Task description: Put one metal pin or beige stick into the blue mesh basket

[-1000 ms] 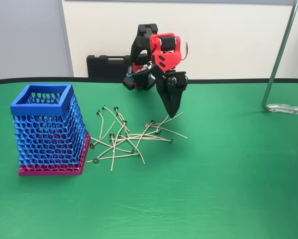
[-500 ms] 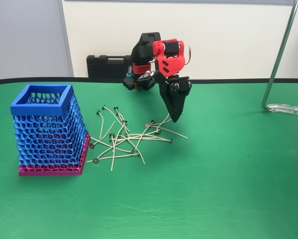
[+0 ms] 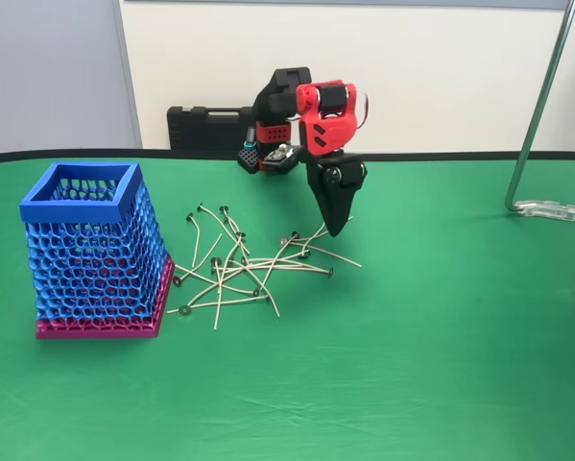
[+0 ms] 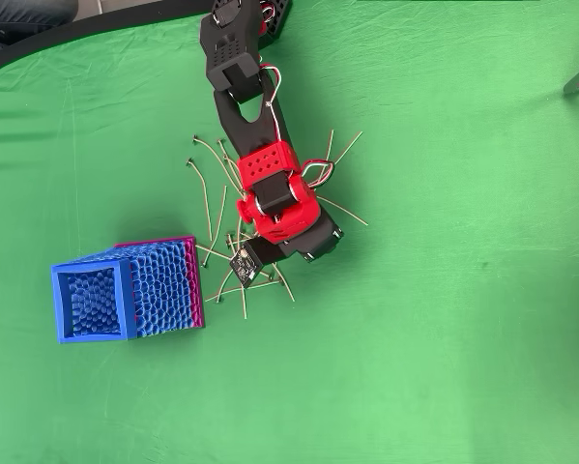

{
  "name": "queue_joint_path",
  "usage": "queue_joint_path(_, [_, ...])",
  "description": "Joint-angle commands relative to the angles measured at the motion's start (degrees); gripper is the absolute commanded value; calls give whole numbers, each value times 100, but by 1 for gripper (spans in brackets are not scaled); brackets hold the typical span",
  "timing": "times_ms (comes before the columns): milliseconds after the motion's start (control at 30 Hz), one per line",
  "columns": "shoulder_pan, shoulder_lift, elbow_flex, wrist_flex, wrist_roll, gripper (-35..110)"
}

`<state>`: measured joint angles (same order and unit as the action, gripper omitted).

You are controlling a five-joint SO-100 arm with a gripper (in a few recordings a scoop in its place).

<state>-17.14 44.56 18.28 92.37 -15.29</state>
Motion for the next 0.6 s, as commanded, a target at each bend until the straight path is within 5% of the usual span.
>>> queue_joint_path(0, [53, 70, -97, 44, 35, 15])
queue_joint_path(567, [105, -229, -53, 123, -1011, 18])
